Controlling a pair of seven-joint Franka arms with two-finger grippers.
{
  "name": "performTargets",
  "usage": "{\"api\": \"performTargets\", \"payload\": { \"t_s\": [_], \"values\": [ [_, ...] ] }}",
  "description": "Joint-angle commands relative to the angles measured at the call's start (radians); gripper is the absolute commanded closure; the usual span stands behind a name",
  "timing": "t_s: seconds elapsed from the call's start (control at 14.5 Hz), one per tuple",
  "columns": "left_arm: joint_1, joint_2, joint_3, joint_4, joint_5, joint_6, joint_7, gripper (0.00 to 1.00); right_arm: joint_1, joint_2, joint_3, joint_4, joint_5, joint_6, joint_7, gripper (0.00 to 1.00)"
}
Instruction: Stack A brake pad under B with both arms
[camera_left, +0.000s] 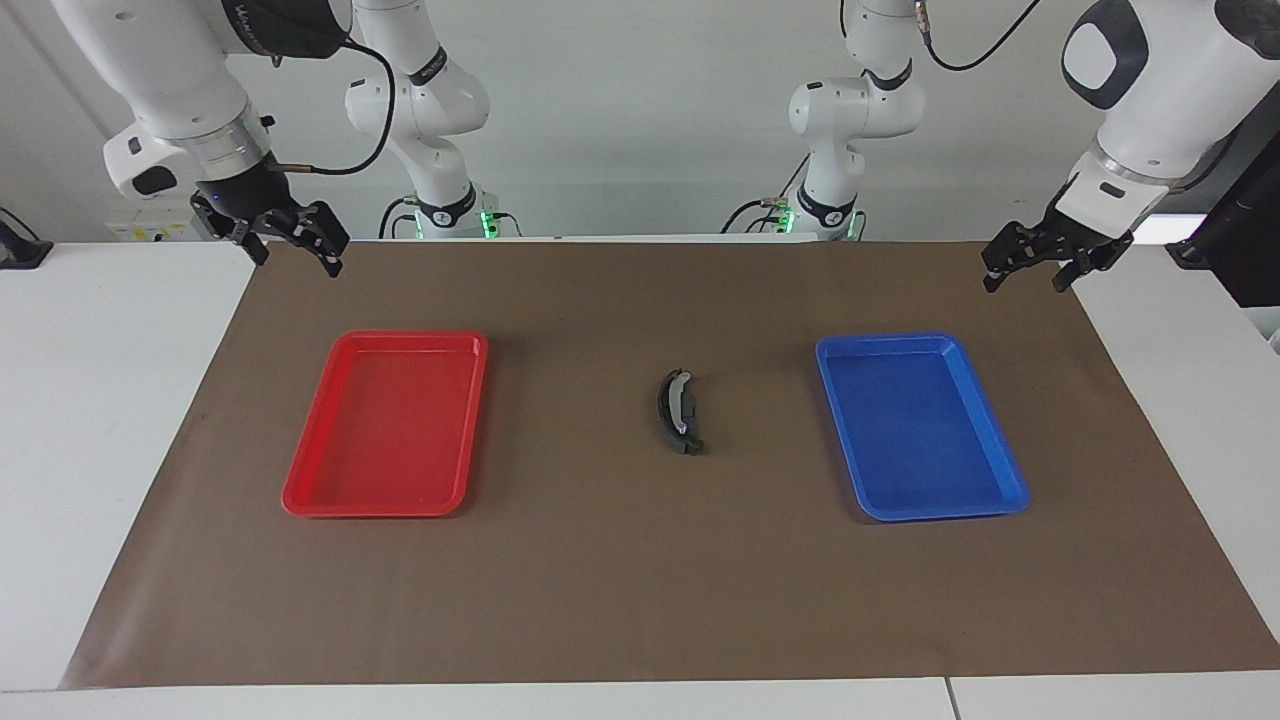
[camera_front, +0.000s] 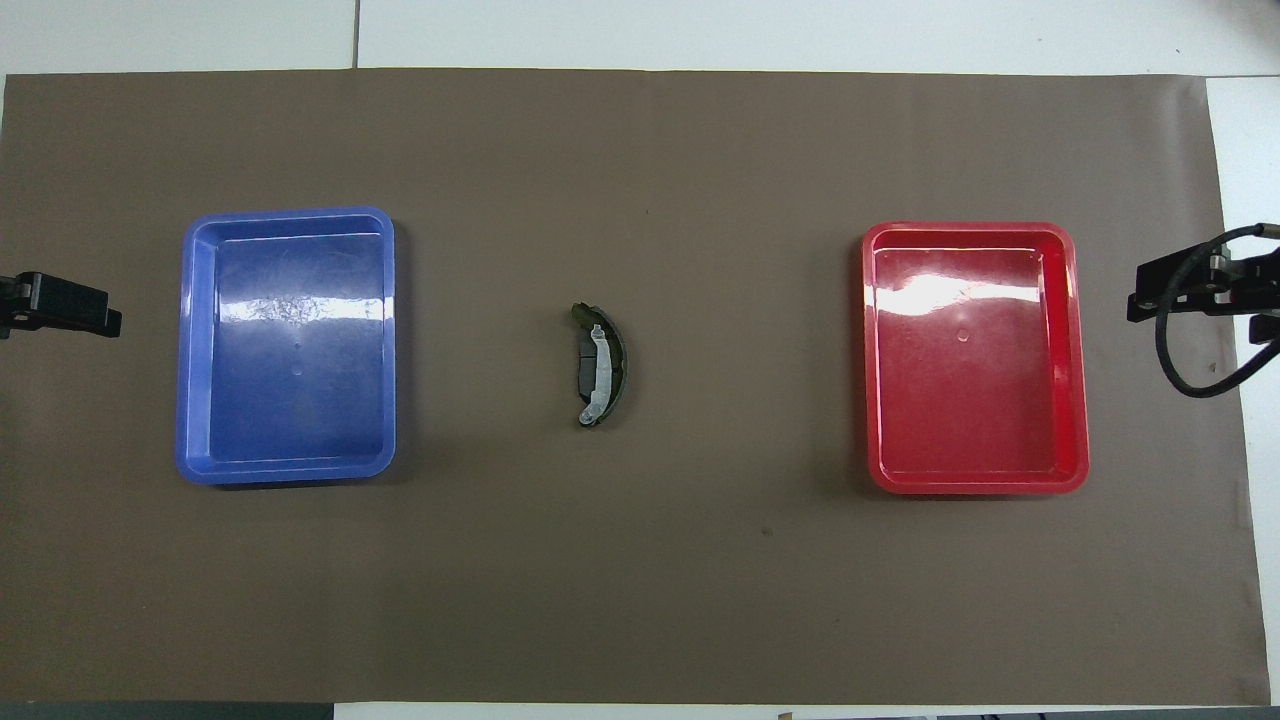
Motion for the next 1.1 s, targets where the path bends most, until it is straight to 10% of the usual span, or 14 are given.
{"api": "performTargets", "payload": {
  "t_s": [0.0,1.03],
  "values": [
    [-0.012,-0.003,0.006,-0.003,0.020,0.005,0.006,0.01,0.002,-0.009,0.001,-0.002,-0.004,-0.008,-0.032,0.00],
    [-0.014,-0.004,0.004,-0.003,0.019,0.005,0.007,0.01,0.002,-0.012,0.004,0.007,-0.017,-0.015,-0.104,0.00]
  ]
}}
